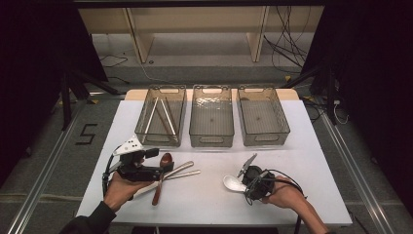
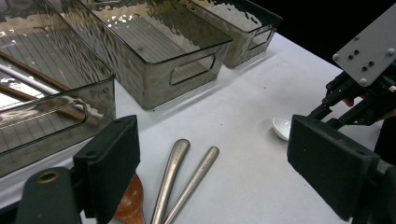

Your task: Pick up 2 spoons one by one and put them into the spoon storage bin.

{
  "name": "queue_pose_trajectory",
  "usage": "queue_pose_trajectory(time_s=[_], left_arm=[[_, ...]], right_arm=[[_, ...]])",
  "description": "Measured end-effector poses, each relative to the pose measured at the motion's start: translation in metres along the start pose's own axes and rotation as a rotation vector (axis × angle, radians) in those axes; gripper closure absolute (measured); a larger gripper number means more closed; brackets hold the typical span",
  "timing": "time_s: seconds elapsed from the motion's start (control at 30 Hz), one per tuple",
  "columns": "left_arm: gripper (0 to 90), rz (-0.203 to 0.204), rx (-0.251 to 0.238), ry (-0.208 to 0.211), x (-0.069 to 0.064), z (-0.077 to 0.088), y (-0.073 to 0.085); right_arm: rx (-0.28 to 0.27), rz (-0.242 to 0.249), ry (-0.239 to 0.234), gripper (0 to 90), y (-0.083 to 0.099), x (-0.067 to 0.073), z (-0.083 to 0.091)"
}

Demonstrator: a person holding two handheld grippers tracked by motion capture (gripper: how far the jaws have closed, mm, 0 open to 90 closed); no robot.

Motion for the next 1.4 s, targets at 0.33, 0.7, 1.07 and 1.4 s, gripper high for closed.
queue_pose_trajectory(time_s=[0.33, 0.7, 1.07, 1.4], left_arm=[[16.5, 0.000, -0.001, -0.003, 0.000, -0.001, 0.000], [16.6, -0.004, 0.001, -0.007, 0.001, 0.000, 0.000], [16.6, 0.000, -0.012, -0.014, 0.002, 0.002, -0.001], [16.6, 0.010, -0.026, -0.023, 0.005, 0.007, -0.001]], right_arm=[[0.014, 0.027, 0.007, 76.3, -0.001, 0.003, 0.001], [-0.018, -0.012, -0.018, 76.5, -0.001, 0.001, 0.004], [-0.144, -0.076, -0.014, 76.5, -0.006, -0.007, 0.018], [-0.314, -0.168, 0.002, 76.5, -0.019, -0.023, 0.043]])
Point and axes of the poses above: each handheld gripper's, and its own axes: z roughly backward along the jaws, y roughly out of its underside, x roughly to its left, the point moved 3 cm from there along -z, roughly forward along the jaws, and after that the axes turned 2 degrees about x, right-handed, at the moved point
